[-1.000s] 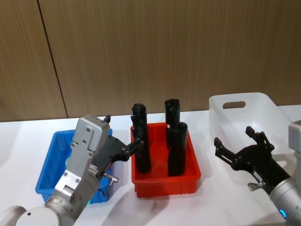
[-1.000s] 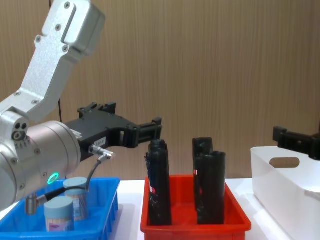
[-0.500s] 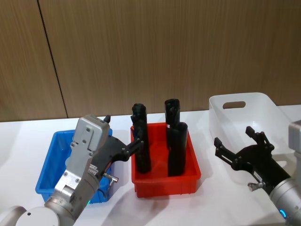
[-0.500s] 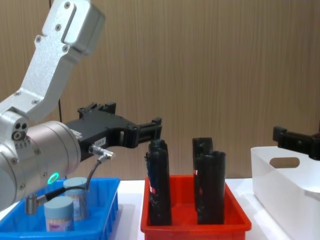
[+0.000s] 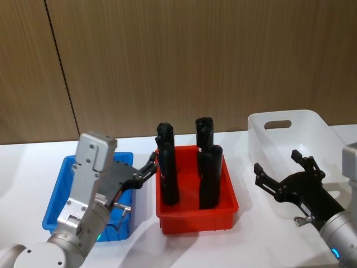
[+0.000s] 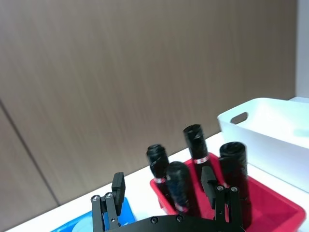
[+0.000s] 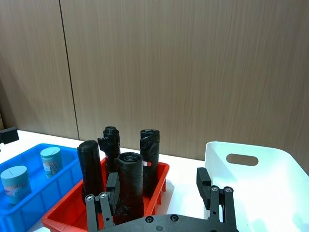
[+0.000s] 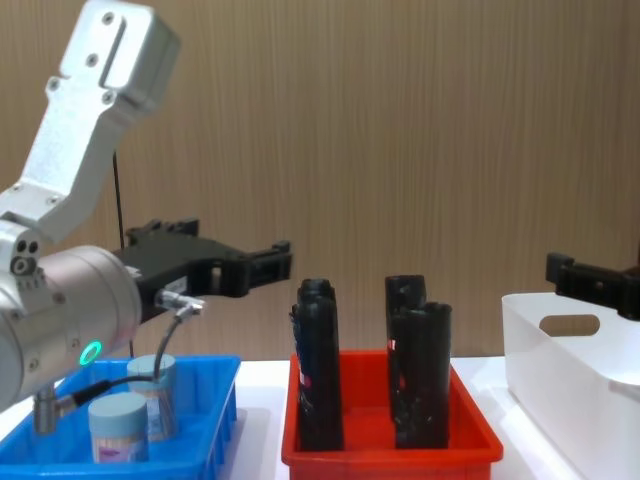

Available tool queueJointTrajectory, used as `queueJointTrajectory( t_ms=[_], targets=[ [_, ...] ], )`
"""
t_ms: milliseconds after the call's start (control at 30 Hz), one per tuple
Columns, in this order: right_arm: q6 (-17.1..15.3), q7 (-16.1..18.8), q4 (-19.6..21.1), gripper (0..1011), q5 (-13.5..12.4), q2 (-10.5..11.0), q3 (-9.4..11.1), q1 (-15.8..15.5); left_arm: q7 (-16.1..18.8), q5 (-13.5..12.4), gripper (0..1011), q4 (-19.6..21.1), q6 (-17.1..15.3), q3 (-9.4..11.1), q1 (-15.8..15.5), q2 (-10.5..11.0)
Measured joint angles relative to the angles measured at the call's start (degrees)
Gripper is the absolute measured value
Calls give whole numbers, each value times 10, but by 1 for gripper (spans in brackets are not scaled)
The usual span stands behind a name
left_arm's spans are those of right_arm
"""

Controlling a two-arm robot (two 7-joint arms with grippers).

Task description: Pick the cotton swabs from the blue box and place them into the white box.

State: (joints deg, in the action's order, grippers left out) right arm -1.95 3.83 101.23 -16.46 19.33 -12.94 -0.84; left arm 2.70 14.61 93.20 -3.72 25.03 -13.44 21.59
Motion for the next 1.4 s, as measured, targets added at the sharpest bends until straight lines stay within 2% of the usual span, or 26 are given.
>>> queueJointTrajectory(
  t_ms=[433, 767, 1067, 1400],
  targets=[
    [0, 0, 0, 1002, 0, 0, 0, 0, 67, 59, 1003, 4, -63, -23, 10, 7],
    [0, 0, 0, 1002, 0, 0, 0, 0, 109, 101, 1003, -5, -98, -40, 17, 10],
    [0, 0, 0, 1002, 0, 0, 0, 0, 132, 139, 1003, -29, -116, -54, 16, 9],
    [0, 0, 0, 1002, 0, 0, 0, 0, 136, 159, 1003, -64, -132, -65, 3, 3]
  ],
)
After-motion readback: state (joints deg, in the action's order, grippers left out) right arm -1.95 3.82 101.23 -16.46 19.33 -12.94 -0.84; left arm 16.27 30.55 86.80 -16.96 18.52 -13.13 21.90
